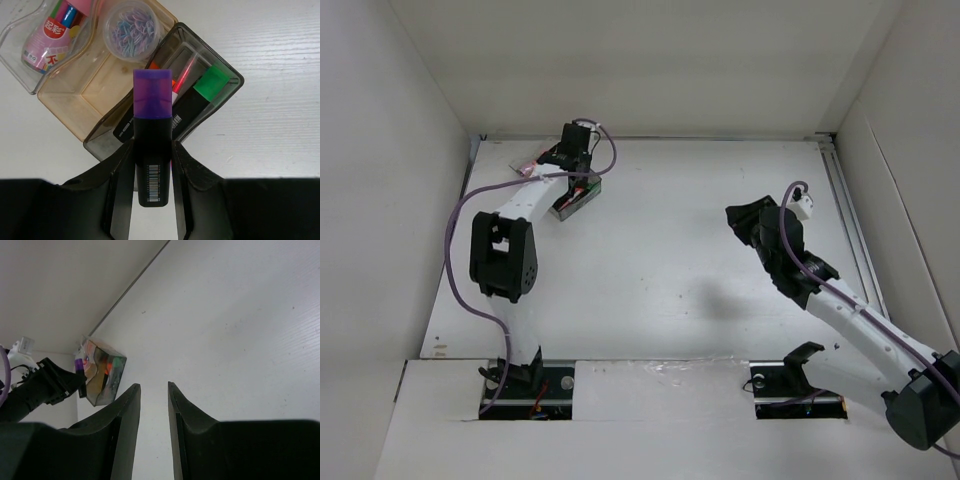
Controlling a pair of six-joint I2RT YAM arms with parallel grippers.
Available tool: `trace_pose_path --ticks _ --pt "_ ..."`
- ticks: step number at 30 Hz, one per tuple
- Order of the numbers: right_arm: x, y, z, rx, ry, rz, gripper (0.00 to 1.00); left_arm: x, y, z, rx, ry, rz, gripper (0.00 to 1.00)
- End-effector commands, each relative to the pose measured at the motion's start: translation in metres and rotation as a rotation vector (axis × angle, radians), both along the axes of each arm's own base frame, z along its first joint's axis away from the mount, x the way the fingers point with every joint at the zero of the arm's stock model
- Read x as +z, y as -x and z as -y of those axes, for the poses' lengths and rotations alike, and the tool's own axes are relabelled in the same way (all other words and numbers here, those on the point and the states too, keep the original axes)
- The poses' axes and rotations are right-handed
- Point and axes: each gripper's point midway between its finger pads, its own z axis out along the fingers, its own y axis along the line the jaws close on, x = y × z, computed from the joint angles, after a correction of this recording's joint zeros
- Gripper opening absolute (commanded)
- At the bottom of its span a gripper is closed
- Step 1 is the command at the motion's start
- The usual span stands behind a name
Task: Sort the stationery into containers
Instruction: Place the pen in the storage box.
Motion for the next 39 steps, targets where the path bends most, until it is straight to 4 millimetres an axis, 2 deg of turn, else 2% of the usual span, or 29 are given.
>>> trace_pose_path --ticks 1,3,5,7,11,15,20,25,27,28,30,31,33,34,38,39 --pt "0.016 -0.005 -0.002 0.002 -0.023 0.048 0.34 0.001 -0.011 0.000 -0.036 0.004 -0.004 0.24" --pt "0.017 -0.007 -0.003 0.002 -0.023 0.048 0.34 -0.003 -0.011 0.000 -0.043 -0.006 -0.014 0.26" --pt "0.017 -0.007 -0.003 0.002 -0.023 0.048 0.34 -0.018 -0.011 0.004 -0.059 0.004 -0.046 0.27" --pt "0.017 -0.007 -0.003 0.002 -0.023 0.048 0.34 -0.025 -0.011 0.003 -0.065 -0.006 -0.061 0.29" --pt "0.017 -0.007 -0.003 0.002 -0.023 0.048 0.34 -0.027 -0.014 0.002 -0.059 -0.013 -0.061 0.31" --pt "0.017 -0.007 -0.003 0.002 -0.023 0.048 0.34 -0.027 -0.016 0.001 -0.045 -0.014 -0.058 0.40" --pt "0.017 -0.007 -0.003 0.002 -0.023 0.048 0.34 -0.017 -0.018 -0.001 -0.025 -0.015 -0.033 0.47" --pt "0.019 -0.007 -0.005 0.013 -0.030 0.054 0.34 0.009 -0.015 -0.012 0.047 -0.025 0.036 0.48" --pt "0.019 -0.007 -0.004 0.005 -0.028 0.056 0.34 0.017 -0.012 -0.017 0.073 -0.032 0.054 0.39" --pt "0.019 -0.007 -0.004 0.005 -0.028 0.056 0.34 0.033 -0.013 -0.016 0.082 -0.011 0.094 0.35" --pt "0.019 -0.007 -0.004 0.005 -0.028 0.056 0.34 0.032 -0.003 -0.004 0.043 0.029 0.085 0.25" --pt "0.019 -0.007 -0.005 0.013 -0.030 0.054 0.34 0.037 -0.002 -0.005 0.043 0.034 0.101 0.14" --pt "0.023 -0.005 -0.004 0.016 -0.027 0.064 0.34 0.044 0.007 0.004 0.031 0.043 0.123 0.05" --pt "0.018 -0.005 -0.002 0.007 -0.020 0.058 0.34 0.049 0.009 0.008 0.022 0.046 0.132 0.01" --pt "0.018 -0.004 -0.004 0.019 -0.023 0.056 0.34 0.042 0.018 0.015 0.015 0.095 0.094 0.00" --pt "0.018 -0.004 -0.004 0.019 -0.023 0.056 0.34 0.029 0.025 0.016 0.016 0.102 0.054 0.00"
